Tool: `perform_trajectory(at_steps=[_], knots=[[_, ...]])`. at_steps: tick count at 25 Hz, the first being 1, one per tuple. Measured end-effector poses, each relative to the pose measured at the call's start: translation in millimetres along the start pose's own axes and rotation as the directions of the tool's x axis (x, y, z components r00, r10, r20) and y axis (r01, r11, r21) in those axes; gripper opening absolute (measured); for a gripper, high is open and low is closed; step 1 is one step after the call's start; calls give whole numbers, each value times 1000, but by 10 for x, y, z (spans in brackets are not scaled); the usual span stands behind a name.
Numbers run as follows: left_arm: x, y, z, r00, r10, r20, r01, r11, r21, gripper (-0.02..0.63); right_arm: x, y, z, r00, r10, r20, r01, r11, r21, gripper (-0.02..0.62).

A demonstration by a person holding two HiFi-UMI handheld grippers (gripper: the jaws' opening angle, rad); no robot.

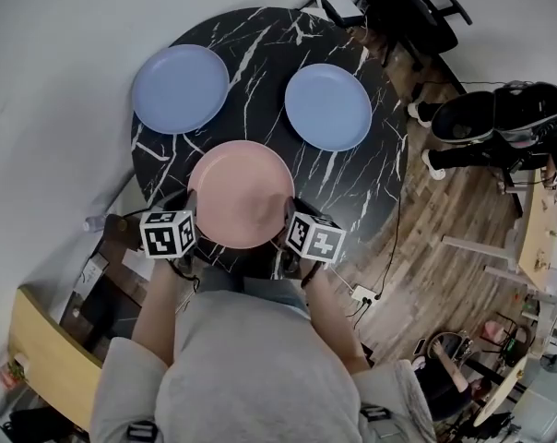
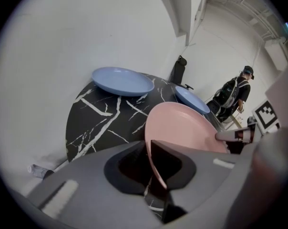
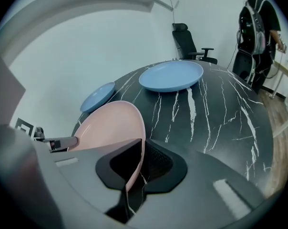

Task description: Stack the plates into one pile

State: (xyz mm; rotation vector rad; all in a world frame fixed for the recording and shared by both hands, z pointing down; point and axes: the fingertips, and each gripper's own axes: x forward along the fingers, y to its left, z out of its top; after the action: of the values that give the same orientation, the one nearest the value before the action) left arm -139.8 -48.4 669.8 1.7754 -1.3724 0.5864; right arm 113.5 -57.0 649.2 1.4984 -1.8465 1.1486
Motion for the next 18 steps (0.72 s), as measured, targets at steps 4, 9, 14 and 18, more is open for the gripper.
perform_trajectory(at_steps=[4,9,14,18], knots=[[-163,-44,123,999,21,42,-19,998,-53,89,-145,106,230,999,37,27,-36,998,-53,26],[-477,-123,488,986,60,158,-60,998,-6,91,-376,305,627,991,91,99,-78,988,-132,28],[-732,-129,721,972,85,220,-88,996,2,92,-515,489,862,979,151,135,-128,978,-164,28],[-934,-112,879,957,109,267,-105,994,-29,92,-602,655,1064,966,205,155,-172,964,-200,28]])
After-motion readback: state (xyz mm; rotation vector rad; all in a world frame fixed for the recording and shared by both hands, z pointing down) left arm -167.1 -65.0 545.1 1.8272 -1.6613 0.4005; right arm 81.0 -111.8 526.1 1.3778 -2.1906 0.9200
